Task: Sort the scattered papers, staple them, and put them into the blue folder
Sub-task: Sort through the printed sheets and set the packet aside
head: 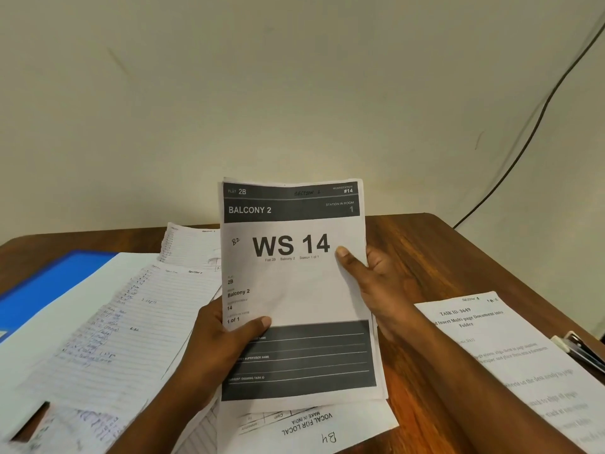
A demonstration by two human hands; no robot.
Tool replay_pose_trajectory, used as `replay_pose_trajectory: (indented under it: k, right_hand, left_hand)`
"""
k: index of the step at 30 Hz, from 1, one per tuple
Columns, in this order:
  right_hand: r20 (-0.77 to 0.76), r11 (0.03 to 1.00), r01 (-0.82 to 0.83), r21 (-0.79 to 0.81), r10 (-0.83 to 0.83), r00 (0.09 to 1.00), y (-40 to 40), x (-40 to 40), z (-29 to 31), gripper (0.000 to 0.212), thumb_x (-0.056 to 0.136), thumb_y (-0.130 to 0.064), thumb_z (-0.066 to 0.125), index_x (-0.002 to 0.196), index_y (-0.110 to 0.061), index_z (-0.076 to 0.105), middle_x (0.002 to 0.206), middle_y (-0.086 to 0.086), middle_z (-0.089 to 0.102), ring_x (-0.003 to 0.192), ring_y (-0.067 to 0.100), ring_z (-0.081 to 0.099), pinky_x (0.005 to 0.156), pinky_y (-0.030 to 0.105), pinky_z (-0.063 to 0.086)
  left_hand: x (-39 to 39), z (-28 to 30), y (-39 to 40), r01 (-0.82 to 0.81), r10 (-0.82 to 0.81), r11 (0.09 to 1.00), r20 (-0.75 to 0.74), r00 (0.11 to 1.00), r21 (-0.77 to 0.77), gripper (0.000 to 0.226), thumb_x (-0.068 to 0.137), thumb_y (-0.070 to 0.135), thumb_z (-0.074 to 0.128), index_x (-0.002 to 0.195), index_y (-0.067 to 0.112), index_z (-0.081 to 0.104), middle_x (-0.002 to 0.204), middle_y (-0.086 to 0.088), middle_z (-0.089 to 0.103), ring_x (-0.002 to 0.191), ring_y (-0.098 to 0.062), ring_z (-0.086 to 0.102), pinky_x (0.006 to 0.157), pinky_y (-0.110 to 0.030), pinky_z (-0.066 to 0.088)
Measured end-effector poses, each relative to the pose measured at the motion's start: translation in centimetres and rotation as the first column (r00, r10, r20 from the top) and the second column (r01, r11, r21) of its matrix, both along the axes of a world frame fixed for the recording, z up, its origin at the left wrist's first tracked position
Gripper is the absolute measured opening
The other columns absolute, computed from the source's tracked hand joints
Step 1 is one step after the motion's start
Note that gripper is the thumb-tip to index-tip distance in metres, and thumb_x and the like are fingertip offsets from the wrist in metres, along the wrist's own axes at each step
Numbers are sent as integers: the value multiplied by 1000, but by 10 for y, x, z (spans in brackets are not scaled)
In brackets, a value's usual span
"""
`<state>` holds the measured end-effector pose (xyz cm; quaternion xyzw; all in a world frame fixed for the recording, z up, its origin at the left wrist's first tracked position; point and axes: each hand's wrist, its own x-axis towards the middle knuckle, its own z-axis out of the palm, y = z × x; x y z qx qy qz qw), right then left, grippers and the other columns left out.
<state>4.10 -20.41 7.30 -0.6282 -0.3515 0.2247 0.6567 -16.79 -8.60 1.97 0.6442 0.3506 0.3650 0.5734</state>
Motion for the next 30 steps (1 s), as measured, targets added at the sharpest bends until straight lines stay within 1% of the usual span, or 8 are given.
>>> replay_pose_trajectory:
  k: [4,8,11,13,18,23,26,30]
  right_hand:
    - [-19,1000,-9,16,10,1000,-1,-3,2,4,101,-29,61,100,-30,65,84,-37,72,84,-10,71,61,7,52]
    - [-30,999,-15,49,17,999,-2,-3,3,7,102,-24,60,99,-28,64,80,-36,72,80,-11,71,59,7,51]
    - [-60,998,-16,63,20,998,-3,-2,3,7,101,-25,61,104,-26,67,90,-27,77,85,1,75,62,12,55]
    - [-83,997,-24,70,29,996,-3,-2,4,8,100,-25,61,105,-25,67,91,-24,78,86,3,76,63,14,56]
    - [-105,996,-60,72,68,992,-2,-5,1,7,100,-25,61,105,-25,66,88,-26,77,85,-1,75,62,13,55]
    - [-83,995,-72,68,78,993,-3,-7,0,6,100,-24,62,104,-26,66,88,-26,77,85,-2,75,63,14,56]
    - [-34,996,-53,68,55,998,-3,-5,3,5,100,-20,63,98,-25,63,80,-26,75,73,-8,71,56,8,51]
    - [73,999,-38,9,37,997,2,-6,-7,14,87,-41,68,98,-35,62,96,-29,68,91,6,73,72,16,55]
  left_hand:
    - [0,3,-3,7,-4,994,-31,999,109,84,69,41,95,138,42,45,126,20,61,105,-17,65,90,-40,60]
    - [2,0,-2,17,-23,995,65,998,94,113,70,25,90,153,57,21,130,28,59,109,-13,68,82,-32,64]
    - [-2,5,1,82,-58,988,177,983,-132,97,66,35,96,148,37,45,125,2,74,102,-30,77,78,-44,67]
    - [-5,8,2,176,-126,958,219,967,-226,93,55,45,102,135,20,62,119,-10,78,98,-34,79,72,-40,66]
    - [-7,13,-6,252,-188,922,231,955,-293,48,80,21,77,125,9,67,108,-16,80,92,-36,79,70,-41,66]
    - [-6,8,-5,230,-189,941,176,966,-250,56,77,30,85,125,9,66,106,-15,80,92,-37,79,72,-42,67]
    - [-7,7,-1,187,-164,963,124,979,-196,94,50,61,99,125,14,67,108,-10,81,93,-34,79,73,-40,66]
    - [-6,8,-2,148,-121,965,132,984,-216,79,66,54,94,127,13,66,107,-8,81,92,-33,80,77,-44,65]
